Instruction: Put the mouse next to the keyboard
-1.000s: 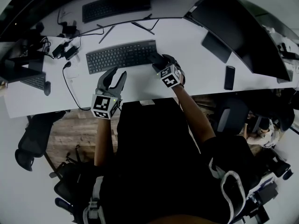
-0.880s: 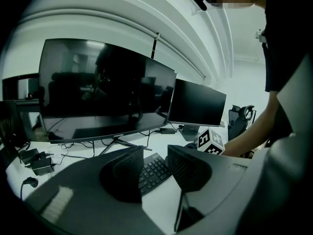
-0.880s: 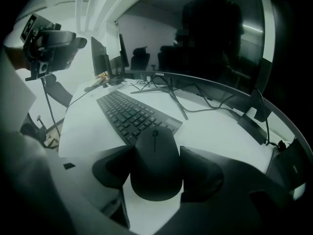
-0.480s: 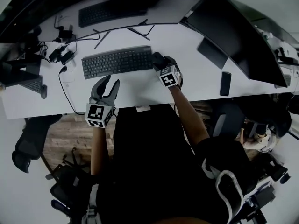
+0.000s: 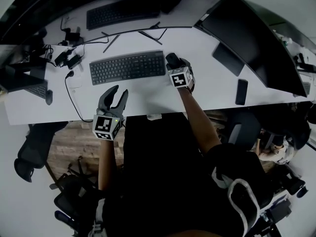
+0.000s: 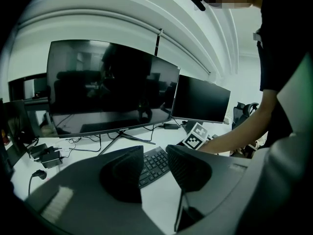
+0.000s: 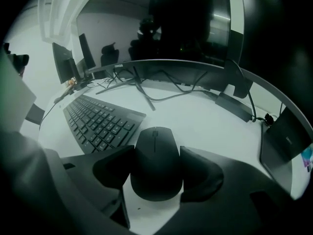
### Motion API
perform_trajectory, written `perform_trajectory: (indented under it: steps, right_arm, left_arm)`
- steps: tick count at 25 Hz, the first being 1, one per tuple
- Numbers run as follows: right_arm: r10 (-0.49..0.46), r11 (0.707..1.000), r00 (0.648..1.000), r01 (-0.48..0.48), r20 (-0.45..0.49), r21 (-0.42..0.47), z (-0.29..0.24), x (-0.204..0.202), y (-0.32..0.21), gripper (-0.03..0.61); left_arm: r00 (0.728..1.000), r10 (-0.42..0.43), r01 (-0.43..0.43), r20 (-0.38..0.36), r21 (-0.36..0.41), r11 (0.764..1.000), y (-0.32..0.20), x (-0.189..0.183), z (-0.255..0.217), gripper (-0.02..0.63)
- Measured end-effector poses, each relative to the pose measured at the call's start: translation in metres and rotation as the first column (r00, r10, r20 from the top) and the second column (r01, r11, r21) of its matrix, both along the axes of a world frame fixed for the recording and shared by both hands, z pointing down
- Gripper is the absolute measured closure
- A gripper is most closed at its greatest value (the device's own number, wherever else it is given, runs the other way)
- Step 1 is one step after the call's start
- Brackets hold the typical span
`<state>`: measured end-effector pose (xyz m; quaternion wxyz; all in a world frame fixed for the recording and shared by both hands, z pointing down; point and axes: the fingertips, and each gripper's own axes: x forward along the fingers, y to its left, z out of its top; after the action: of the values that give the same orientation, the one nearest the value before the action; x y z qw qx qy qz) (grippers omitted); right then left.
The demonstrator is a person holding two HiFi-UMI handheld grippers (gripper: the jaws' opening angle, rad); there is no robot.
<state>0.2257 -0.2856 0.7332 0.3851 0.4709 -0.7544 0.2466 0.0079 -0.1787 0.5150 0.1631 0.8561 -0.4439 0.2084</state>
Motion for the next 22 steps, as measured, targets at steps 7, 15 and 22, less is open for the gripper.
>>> perform_trajectory:
  steps: [7, 15, 22]
  right_arm:
    - [0.073, 0.997, 0.997, -0.073, -0.012, -0.02, 0.004, 0.001, -0.01, 0.284]
    - [0.205, 0.979, 0.978, -0.205, 0.038, 0.0, 0.011, 0.008, -0.014, 0.281]
    - [0.193, 0.981, 0.979, -0.194, 0.061, -0.001, 0.014, 0.009, -0.008, 0.276]
  left_arm:
    - [1.0, -0.024, 0.024, -0.01, -0.005, 1.0, 0.001, -0.007, 0.0, 0.46]
    - [0.997, -0.075, 0.075, -0.014, -0.007, 0.997, 0.005, -0.009, 0.002, 0.462]
    - [0.994, -0.109, 0.109, -0.01, -0.007, 0.994, 0.015, -0.006, 0.001, 0.46]
